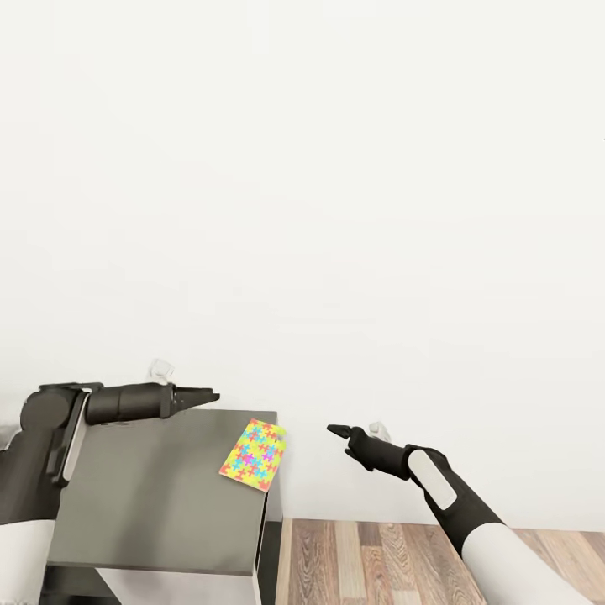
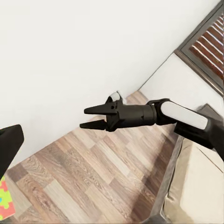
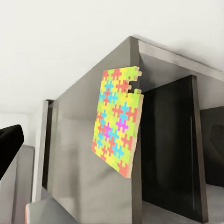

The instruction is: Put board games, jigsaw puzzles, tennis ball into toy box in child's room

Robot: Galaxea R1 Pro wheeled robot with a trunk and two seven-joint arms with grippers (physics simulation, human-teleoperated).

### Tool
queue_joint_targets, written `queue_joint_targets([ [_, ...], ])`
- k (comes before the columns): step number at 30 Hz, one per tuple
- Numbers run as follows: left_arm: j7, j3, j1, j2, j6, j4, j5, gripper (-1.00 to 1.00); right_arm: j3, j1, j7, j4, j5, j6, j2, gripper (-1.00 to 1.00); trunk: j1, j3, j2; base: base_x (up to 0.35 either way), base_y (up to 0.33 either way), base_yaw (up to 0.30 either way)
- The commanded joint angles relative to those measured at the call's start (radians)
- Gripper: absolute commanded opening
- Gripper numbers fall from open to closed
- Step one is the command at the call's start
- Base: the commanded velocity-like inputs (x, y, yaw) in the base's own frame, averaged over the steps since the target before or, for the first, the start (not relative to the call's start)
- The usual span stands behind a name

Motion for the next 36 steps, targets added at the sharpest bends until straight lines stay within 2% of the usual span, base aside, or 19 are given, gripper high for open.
queue_joint_targets([
  [1,-0.011,0.000,-0.003,0.005,0.010,-0.001,-0.011,1.00,0.003,-0.001,0.002,0.000,0.000,0.001,-0.001,1.00,0.000,-0.001,-0.001,0.000,0.000,0.000],
  [4,-0.018,-0.001,-0.008,0.022,0.010,-0.003,-0.010,1.00,0.003,-0.001,-0.006,0.001,0.001,-0.001,0.000,1.00,0.000,-0.001,-0.001,0.000,0.000,0.000],
  [7,-0.042,0.000,-0.010,0.037,0.010,-0.008,-0.011,1.00,0.002,-0.002,-0.023,0.001,0.002,-0.002,0.000,1.00,0.012,-0.011,-0.022,0.000,0.000,0.000],
  [9,-0.068,0.000,-0.011,0.058,0.010,-0.010,-0.012,1.00,0.002,-0.003,-0.035,0.001,0.003,-0.001,0.000,1.00,0.019,-0.017,-0.036,0.000,0.000,0.000],
  [13,-0.068,0.001,-0.011,0.069,0.010,-0.011,-0.013,1.00,0.003,-0.005,-0.052,0.001,0.005,0.002,0.001,1.00,0.035,-0.030,-0.064,0.000,0.000,0.000],
  [19,-0.068,-0.002,-0.012,0.068,0.010,-0.011,-0.007,1.00,0.003,-0.005,-0.089,0.001,0.006,0.007,0.004,1.00,0.058,-0.048,-0.106,0.000,0.000,0.000],
  [27,-0.068,-0.003,-0.012,0.042,0.010,-0.007,-0.003,1.00,0.010,-0.014,-0.094,0.001,0.009,0.006,0.042,1.00,0.088,-0.073,-0.162,0.000,0.000,0.000],
  [33,-0.068,-0.002,-0.012,0.038,0.010,-0.007,-0.003,1.00,0.010,-0.017,-0.078,0.001,0.007,0.008,0.043,1.00,0.111,-0.092,-0.204,0.000,0.000,0.000],
  [36,-0.068,-0.002,-0.012,0.037,0.010,-0.007,-0.002,1.00,0.006,-0.018,-0.037,0.001,0.001,0.008,0.035,1.00,0.123,-0.102,-0.225,0.000,0.000,0.000],
])
